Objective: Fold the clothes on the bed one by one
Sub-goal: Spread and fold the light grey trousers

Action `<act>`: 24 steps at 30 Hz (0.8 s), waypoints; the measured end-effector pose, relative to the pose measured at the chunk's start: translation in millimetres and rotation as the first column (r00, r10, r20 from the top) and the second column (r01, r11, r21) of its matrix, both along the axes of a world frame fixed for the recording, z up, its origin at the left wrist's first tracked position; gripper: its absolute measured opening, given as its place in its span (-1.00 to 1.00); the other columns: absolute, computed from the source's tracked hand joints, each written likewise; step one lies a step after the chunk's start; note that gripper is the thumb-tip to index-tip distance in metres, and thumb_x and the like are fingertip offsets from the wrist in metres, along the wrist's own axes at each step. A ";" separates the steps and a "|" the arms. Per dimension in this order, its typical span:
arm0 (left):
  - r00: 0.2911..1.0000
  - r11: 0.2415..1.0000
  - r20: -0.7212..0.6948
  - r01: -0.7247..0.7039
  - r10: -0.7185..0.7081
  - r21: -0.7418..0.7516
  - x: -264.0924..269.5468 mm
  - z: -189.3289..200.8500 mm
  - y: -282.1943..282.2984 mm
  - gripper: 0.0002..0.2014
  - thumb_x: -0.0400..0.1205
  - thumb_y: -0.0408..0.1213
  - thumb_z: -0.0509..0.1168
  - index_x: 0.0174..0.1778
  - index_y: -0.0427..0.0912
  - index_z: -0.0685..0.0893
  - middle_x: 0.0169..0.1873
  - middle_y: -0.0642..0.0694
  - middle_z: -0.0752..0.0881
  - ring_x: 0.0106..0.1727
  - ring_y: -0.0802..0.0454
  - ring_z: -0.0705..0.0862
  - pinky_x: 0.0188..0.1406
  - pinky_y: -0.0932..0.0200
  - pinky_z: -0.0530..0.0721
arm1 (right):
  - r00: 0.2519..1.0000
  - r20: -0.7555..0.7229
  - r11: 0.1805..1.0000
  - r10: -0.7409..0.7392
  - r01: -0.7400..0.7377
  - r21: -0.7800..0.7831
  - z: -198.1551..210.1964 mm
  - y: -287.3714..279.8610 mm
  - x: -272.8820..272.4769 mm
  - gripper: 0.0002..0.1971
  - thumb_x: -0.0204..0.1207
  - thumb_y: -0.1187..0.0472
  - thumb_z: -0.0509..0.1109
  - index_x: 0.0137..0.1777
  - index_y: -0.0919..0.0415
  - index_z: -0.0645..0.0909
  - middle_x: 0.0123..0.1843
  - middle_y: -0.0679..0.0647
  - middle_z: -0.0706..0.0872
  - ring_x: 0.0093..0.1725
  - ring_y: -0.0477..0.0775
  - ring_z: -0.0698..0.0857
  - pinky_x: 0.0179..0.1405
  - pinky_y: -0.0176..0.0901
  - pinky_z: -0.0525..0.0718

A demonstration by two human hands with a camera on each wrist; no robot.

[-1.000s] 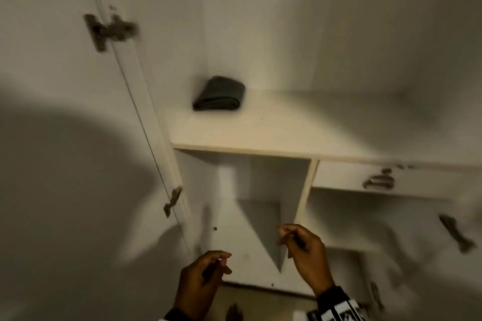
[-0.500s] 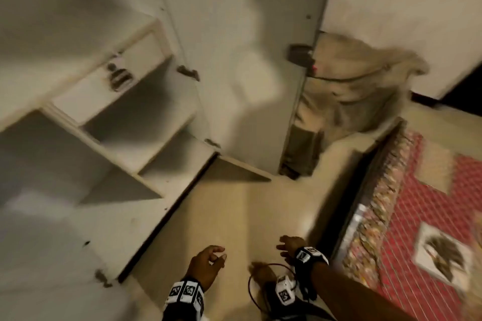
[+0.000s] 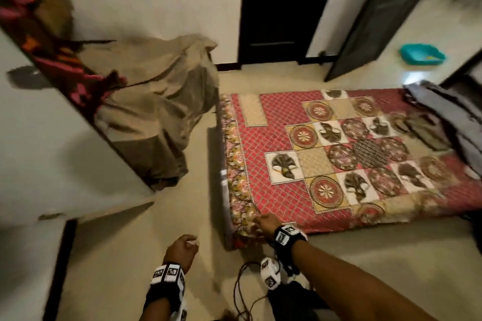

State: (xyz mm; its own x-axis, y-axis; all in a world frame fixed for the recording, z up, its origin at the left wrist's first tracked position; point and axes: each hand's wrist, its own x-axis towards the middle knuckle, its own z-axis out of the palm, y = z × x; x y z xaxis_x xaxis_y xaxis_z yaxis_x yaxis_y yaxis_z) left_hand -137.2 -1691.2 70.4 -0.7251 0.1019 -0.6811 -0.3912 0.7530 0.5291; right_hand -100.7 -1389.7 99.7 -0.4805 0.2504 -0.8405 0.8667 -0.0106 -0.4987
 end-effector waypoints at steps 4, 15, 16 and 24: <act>0.941 0.939 -0.012 0.336 -0.337 -0.074 -10.0 17.7 126.0 -0.72 0.63 -0.12 0.40 0.25 0.01 0.74 0.09 -0.12 0.83 0.09 -0.15 0.79 0.14 0.08 0.70 | 0.996 0.035 0.997 -0.080 0.079 0.018 -15.8 67.2 39.5 -0.69 0.62 0.12 0.38 0.17 0.34 0.75 -0.11 0.23 0.81 -0.54 -0.16 0.62 -0.49 -0.10 0.67; 0.581 0.579 0.247 0.811 -0.776 -0.089 35.3 30.3 477.2 -0.80 0.68 -0.09 0.33 0.19 0.02 0.71 0.15 0.02 0.75 0.06 0.06 0.70 0.00 0.28 0.60 | 0.661 0.133 0.657 -0.739 0.750 -0.079 -65.2 365.1 193.6 -0.74 0.71 0.26 0.31 0.27 0.44 0.57 -0.16 0.23 0.76 -0.65 -0.02 0.62 -0.65 -0.33 0.49; 0.570 0.568 0.273 0.818 -0.775 -0.097 28.6 19.8 496.2 -0.83 0.63 -0.05 0.36 0.10 0.04 0.70 0.12 -0.03 0.78 0.08 -0.01 0.76 0.07 0.19 0.67 | 0.627 0.134 0.620 -0.768 0.779 -0.090 -66.2 389.9 202.1 -0.71 0.72 0.25 0.30 0.30 0.46 0.57 -0.17 0.23 0.76 -0.64 0.01 0.61 -0.66 -0.33 0.46; 0.646 0.635 0.148 0.763 -0.749 -0.122 -43.4 13.3 744.3 -0.83 0.70 -0.49 0.28 0.16 -0.39 0.70 -0.35 -0.18 0.76 -0.52 0.02 0.66 -0.66 0.35 0.52 | 0.288 -0.005 0.287 -0.958 0.951 -0.115 -15.5 584.9 234.7 -0.80 0.57 0.20 0.36 -0.14 0.35 0.70 -0.20 0.22 0.79 -0.41 0.12 0.60 -0.46 -0.23 0.42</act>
State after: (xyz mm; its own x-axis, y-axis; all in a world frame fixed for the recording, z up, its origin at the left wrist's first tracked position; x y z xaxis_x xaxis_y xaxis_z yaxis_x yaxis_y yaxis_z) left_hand -180.5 -947.0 83.7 -0.3889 0.4770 -0.7882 0.3204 0.8721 0.3698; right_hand 134.0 -804.9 84.2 0.0064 0.5082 -0.8612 0.1841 -0.8471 -0.4985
